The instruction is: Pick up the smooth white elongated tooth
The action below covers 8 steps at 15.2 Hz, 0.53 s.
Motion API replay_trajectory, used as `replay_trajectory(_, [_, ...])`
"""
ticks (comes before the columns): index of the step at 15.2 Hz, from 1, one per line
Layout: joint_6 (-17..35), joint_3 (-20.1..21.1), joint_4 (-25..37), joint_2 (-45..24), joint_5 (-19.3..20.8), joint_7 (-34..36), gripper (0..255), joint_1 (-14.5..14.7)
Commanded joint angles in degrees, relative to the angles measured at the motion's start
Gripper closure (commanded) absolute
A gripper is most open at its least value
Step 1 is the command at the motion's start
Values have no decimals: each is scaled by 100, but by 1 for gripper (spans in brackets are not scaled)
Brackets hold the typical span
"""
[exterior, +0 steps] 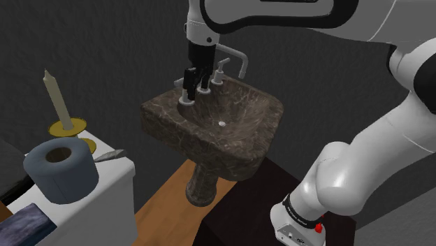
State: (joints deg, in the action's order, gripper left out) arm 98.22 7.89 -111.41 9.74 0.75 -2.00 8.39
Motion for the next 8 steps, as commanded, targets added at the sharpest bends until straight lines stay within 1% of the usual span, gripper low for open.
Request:
replay_trajectory(1, [15,110,289,-399,44,-81,0,96])
replay_trajectory(8, [-67,461,1454,-1831,314,-345,0,456])
